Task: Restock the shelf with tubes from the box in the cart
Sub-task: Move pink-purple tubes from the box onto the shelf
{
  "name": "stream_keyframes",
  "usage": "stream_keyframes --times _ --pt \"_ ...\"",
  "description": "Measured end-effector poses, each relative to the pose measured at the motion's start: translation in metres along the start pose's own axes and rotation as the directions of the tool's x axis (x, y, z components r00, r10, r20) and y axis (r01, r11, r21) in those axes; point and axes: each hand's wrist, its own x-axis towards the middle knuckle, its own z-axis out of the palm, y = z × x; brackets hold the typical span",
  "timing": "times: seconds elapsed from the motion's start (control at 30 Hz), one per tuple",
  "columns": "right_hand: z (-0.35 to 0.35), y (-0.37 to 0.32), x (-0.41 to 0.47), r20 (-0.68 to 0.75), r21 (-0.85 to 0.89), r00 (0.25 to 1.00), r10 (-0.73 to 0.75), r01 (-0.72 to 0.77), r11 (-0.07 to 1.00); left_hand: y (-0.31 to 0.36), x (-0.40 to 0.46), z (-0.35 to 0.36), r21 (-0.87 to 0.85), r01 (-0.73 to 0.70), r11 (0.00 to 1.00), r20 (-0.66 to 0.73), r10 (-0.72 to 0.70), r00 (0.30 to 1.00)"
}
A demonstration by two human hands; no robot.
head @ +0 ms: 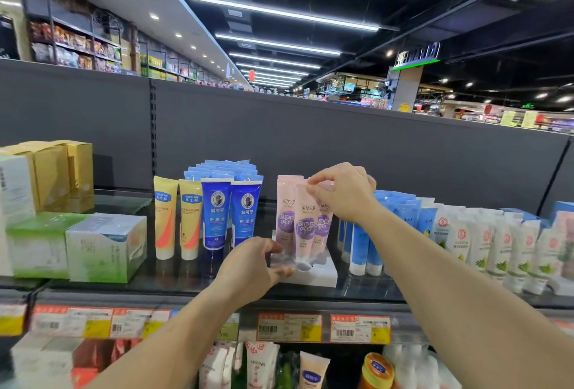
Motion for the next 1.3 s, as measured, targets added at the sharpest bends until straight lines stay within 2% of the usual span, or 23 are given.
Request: stream_keyframes --times 0.13,0.37,0.47,0.6,0.73,0.87,1.0,1.1,1.3 --pt "0.000 -0.002 -0.007 -0.056 0.031 0.997 0.052 -0.051 0.998 -0.003 0.001 -0.005 -0.023 -0.027 0.999 0.011 0.028 1.000" --pt "0.024 -0.011 -0.052 -0.213 0.052 0.968 0.135 -0.127 0.991 -0.012 -0.003 -0.009 -0.019 -0.133 0.991 -0.062 0.131 0.989" --pt "0.034 -0.014 -0.083 -0.217 0.018 0.954 0.206 -0.207 0.978 -0.017 -0.008 -0.008 0.026 -0.195 0.981 -0.054 0.196 0.979" --pt "0.040 -0.029 -0.123 -0.090 -0.066 0.958 0.273 -0.279 0.958 -0.012 -0.031 -0.021 0.124 -0.199 0.972 -0.030 0.204 0.978" --pt "0.033 -0.062 -0.158 0.172 -0.218 0.922 0.348 -0.309 0.926 -0.008 -0.067 -0.039 0.292 -0.081 0.953 0.130 0.045 0.991" --pt "0.023 -0.106 -0.204 0.288 -0.274 0.906 0.309 -0.231 0.933 -0.011 -0.120 -0.066 0.333 -0.013 0.943 0.192 -0.054 0.980" --pt "0.025 -0.157 -0.246 0.391 -0.185 0.884 0.256 -0.197 0.963 -0.039 -0.187 -0.099 0.337 0.073 0.939 0.132 -0.124 0.983" --pt "0.041 -0.206 -0.272 0.409 -0.130 0.896 0.173 -0.131 0.983 -0.070 -0.236 -0.132 0.360 0.165 0.918 0.081 -0.206 0.975" --pt "0.082 -0.328 -0.303 0.535 0.009 0.845 0.002 -0.008 1.000 -0.151 -0.326 -0.212 0.364 0.391 0.845 -0.086 -0.387 0.918"
